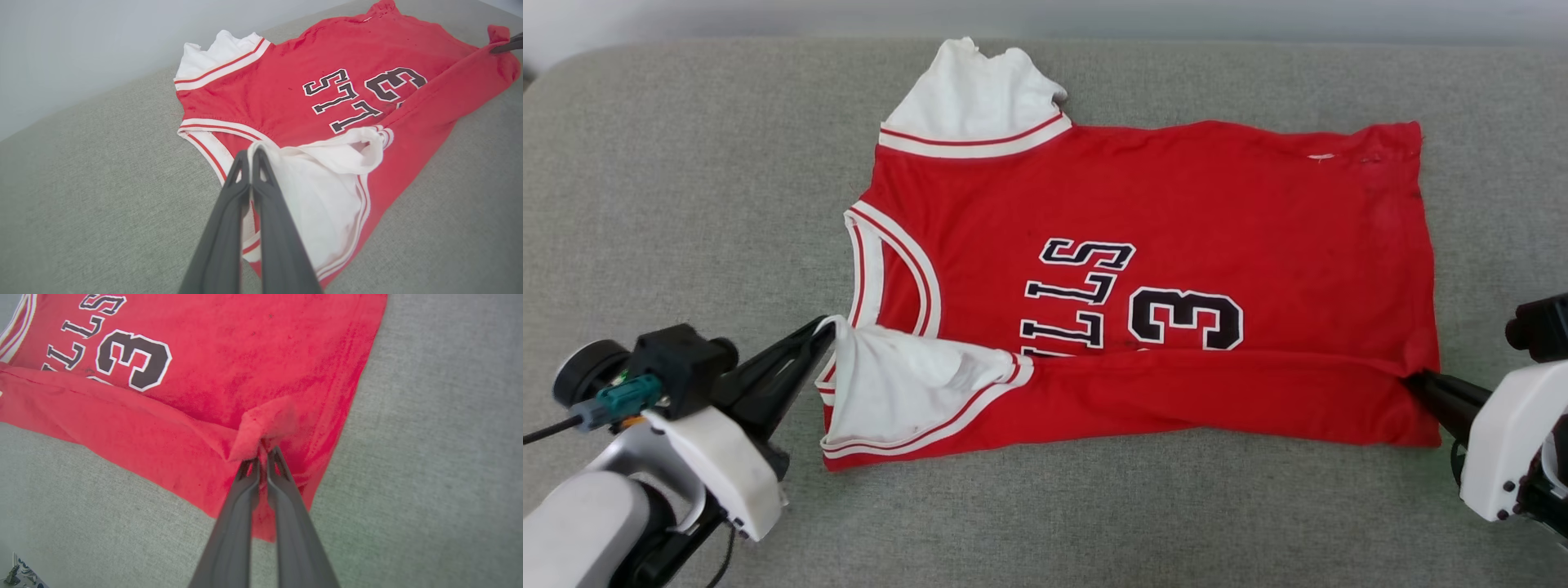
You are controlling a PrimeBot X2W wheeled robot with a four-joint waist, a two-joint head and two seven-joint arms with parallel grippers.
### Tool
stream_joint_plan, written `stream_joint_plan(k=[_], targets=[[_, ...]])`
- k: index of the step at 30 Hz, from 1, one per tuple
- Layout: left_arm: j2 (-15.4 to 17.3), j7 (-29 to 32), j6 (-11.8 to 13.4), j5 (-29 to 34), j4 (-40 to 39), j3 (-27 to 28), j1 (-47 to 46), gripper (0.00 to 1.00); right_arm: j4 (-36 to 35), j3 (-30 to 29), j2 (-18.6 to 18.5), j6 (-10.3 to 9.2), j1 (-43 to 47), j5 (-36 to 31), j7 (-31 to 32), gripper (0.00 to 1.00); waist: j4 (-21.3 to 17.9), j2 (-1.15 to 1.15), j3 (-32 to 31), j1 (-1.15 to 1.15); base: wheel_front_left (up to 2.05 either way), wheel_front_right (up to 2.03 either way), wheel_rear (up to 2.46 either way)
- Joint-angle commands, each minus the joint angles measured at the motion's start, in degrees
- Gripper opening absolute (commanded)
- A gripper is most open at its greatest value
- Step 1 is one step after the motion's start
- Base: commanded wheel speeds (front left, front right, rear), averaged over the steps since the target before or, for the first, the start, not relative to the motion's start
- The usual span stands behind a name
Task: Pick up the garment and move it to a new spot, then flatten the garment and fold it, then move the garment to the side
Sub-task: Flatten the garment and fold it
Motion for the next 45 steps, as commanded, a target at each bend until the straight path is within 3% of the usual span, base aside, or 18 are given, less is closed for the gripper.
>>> stream_joint_plan(k=[1,11,12,13,14,20,26,37,45], targets=[[-1.1,-0.3,-0.5,0.2,1.0,-0.5,-1.3,0.0,0.4,0.3,0.4,-0.02,-1.1,-0.5,0.1,0.0,0.2,0.0,0.9,-0.01,0.0,0.0,0.0],[-7.5,-1.8,-2.1,3.7,13.2,-4.6,-10.0,0.0,3.8,2.4,0.6,-0.02,-4.9,-2.3,0.1,0.0,0.5,0.0,2.7,-0.01,0.0,0.0,0.0],[-8.1,-2.2,-2.1,4.0,14.5,-4.7,-10.5,0.15,4.4,2.4,0.7,-0.02,-5.1,-2.5,0.0,0.0,0.5,0.0,2.6,-0.01,0.0,0.0,0.0],[-8.7,-2.5,-2.0,4.2,15.7,-4.9,-10.8,0.77,4.8,2.2,0.9,-0.02,-5.3,-3.1,-0.3,0.31,0.5,0.0,2.5,-0.01,0.0,0.0,0.0],[-9.3,-2.7,-2.0,4.5,16.9,-5.3,-11.0,1.0,5.4,2.2,1.2,-0.02,-5.5,-3.2,-0.3,1.0,0.4,0.0,2.3,-0.01,0.0,0.0,0.0],[-11.2,-5.4,-1.6,4.5,20.7,-5.8,-10.1,1.0,6.2,2.2,2.0,-0.02,-5.3,-3.8,-1.5,1.0,0.5,0.0,-0.6,-0.01,0.0,0.0,0.0],[-11.4,-6.0,1.2,1.7,19.8,-4.6,-5.8,1.0,5.0,3.2,1.8,-0.02,-3.0,-6.1,-2.7,1.0,0.5,0.0,-4.3,-0.01,0.0,0.0,0.0],[-8.4,4.1,7.3,-4.6,11.9,-5.9,5.1,1.0,-2.6,-1.4,5.5,-0.02,3.9,-12.1,0.9,1.0,-0.3,0.0,-7.0,-0.01,0.0,0.0,0.0],[-8.2,7.5,12.8,-3.8,11.8,-6.0,5.4,1.0,-8.5,-4.7,8.2,-0.02,6.0,-14.3,3.3,1.0,-2.1,0.0,-4.3,-0.01,0.0,0.0,0.0]])
